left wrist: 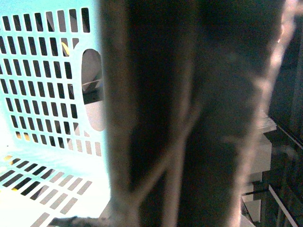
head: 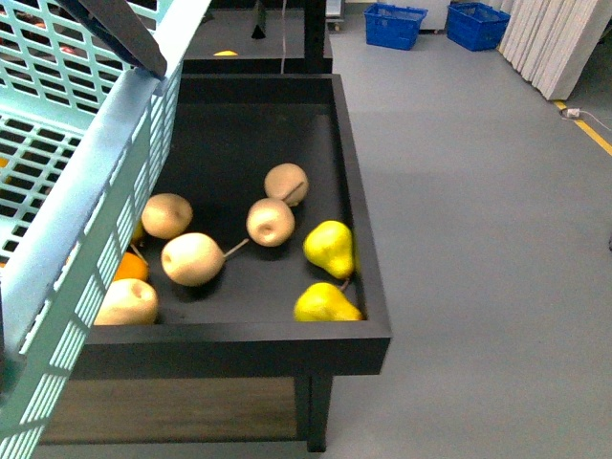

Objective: Pick mango and avocado into basket

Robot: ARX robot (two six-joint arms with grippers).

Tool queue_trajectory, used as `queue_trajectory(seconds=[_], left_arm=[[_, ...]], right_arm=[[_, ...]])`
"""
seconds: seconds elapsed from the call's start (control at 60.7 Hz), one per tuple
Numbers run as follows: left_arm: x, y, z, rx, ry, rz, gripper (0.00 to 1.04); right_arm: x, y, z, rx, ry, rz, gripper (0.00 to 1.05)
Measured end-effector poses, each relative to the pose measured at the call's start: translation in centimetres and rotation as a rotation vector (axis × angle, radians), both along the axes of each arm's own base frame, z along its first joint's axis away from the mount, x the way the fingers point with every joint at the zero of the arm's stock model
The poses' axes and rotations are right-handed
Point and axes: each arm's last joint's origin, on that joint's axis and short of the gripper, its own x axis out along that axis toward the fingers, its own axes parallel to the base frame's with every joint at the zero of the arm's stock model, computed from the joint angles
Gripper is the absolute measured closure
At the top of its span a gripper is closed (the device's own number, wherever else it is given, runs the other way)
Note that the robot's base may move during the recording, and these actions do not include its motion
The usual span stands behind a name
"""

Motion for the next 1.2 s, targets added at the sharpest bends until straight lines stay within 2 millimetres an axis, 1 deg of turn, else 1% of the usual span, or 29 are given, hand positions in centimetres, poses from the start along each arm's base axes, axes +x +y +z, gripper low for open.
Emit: queue_trajectory(seconds=[1.203], left_arm=[[0.0,-0.01,0.0,-0.001,0.0,-0.003,0.93]], right_arm=[[0.0,0.0,0.0,0.0,0.0,0.0,0.09]])
